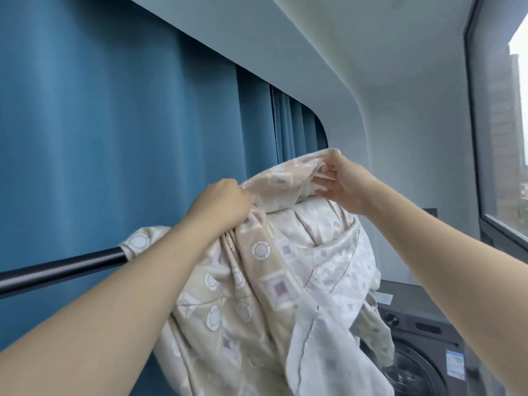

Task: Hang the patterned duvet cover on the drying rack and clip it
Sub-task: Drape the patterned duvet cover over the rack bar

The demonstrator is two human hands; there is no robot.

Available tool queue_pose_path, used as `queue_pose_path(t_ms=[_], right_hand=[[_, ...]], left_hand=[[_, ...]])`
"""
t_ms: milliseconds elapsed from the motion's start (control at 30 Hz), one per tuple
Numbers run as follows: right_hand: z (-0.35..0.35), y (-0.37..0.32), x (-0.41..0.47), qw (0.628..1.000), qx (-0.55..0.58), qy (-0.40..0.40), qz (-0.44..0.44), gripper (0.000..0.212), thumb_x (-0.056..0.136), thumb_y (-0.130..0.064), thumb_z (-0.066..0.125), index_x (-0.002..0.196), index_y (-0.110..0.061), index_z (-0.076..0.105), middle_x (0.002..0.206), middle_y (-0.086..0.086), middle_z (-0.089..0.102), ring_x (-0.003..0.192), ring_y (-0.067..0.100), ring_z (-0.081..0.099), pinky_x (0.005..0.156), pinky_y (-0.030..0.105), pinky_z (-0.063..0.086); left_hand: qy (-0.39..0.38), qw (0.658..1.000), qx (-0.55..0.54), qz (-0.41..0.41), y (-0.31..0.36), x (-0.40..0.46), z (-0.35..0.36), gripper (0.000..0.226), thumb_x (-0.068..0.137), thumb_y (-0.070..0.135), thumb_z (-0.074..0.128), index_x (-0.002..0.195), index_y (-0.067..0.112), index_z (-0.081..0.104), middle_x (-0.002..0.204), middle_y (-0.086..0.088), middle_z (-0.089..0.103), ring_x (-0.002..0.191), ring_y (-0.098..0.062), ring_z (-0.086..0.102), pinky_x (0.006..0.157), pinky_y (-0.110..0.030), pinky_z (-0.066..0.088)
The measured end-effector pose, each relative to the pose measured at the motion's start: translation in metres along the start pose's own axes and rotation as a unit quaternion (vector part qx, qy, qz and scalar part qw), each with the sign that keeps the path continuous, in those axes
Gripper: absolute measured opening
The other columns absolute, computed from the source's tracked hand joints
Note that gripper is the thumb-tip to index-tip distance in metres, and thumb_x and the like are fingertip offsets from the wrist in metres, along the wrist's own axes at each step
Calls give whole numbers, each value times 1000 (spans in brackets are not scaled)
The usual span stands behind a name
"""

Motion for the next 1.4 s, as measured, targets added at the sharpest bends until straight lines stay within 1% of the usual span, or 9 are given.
queue_pose_path(t_ms=[233, 467, 600, 667, 767, 867, 1000, 1233, 1400], right_hand=[[-23, 69, -12, 956, -266, -109, 52, 56, 96, -5, 47, 143, -35, 41, 141, -13, 48, 127, 15, 48, 96, 37, 47], [-88, 117, 17, 859, -461, -145, 169, 51, 94, -10, 48, 140, -33, 46, 144, -4, 44, 131, 20, 43, 103, 42, 44], [-148, 137, 61, 798, -556, -121, 200, 60, 74, -31, 54, 127, -56, 40, 143, 2, 48, 124, 33, 51, 101, 45, 46], [-167, 144, 87, 788, -580, -114, 170, 71, 80, -26, 56, 139, -53, 29, 143, 4, 48, 120, 32, 54, 100, 42, 47], [-190, 164, 125, 757, -626, -133, 132, 84, 89, -13, 54, 153, -37, 5, 146, 6, 43, 111, 26, 56, 93, 36, 47], [-209, 186, 159, 712, -682, -135, 94, 95, 85, -11, 54, 153, -34, -9, 153, 3, 26, 119, 29, 52, 94, 44, 48], [-235, 219, 193, 681, -724, -83, 74, 103, 82, -16, 59, 152, -29, -15, 148, 6, 27, 129, 33, 38, 97, 46, 44], [-286, 268, 239, 877, -426, 51, 218, 46, 95, -19, 48, 138, -6, 40, 123, 14, 51, 102, 29, 51, 79, 33, 40], [-318, 288, 300, 928, -260, 64, 258, 46, 94, -42, 51, 132, -18, 45, 124, 8, 49, 105, 29, 54, 87, 44, 48]], left_hand=[[29, 941, -324, -97, -5, 12, 8, 29, 90, 26, 45, 87, 8, 67, 85, -9, 66, 84, -28, 61, 73, -32, 45], [-63, 805, -585, -80, 62, 50, 57, 39, 88, 13, 47, 53, 16, 64, 67, -11, 58, 66, -25, 55, 69, -38, 45], [34, 961, -269, 53, 106, 92, 82, 28, 96, 23, 38, 76, 21, 58, 93, -1, 65, 80, -14, 55, 74, -19, 42], [35, 997, -2, 62, 117, 116, 118, 37, 94, 40, 32, 120, 25, 53, 141, -9, 45, 125, -28, 42, 106, -41, 32], [-40, 970, 230, -66, 108, 142, 175, 90, 84, 65, 38, 154, 20, 4, 159, -11, 2, 143, -46, -3, 107, -72, 1], [-5, 932, 358, -55, 125, 153, 203, 83, 85, 51, 45, 150, 8, 19, 150, -19, 25, 133, -51, 24, 97, -76, 18], [111, 903, 375, 178, 176, 164, 240, 54, 91, 38, 42, 135, 8, 38, 129, -14, 47, 114, -34, 48, 89, -49, 43], [109, 923, 333, 157, 206, 205, 280, 56, 90, 36, 48, 135, 9, 30, 108, -12, 62, 94, -30, 61, 74, -36, 44], [29, 927, 322, 189, 234, 244, 332, 48, 89, 43, 43, 130, 19, 42, 125, -7, 45, 117, -28, 40, 87, -46, 36]])
Point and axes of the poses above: each hand's wrist, its own x-axis towards the middle knuckle, its own z-axis out of the palm, y = z × x, the point moved 8 cm from there along x, towards the middle knuckle
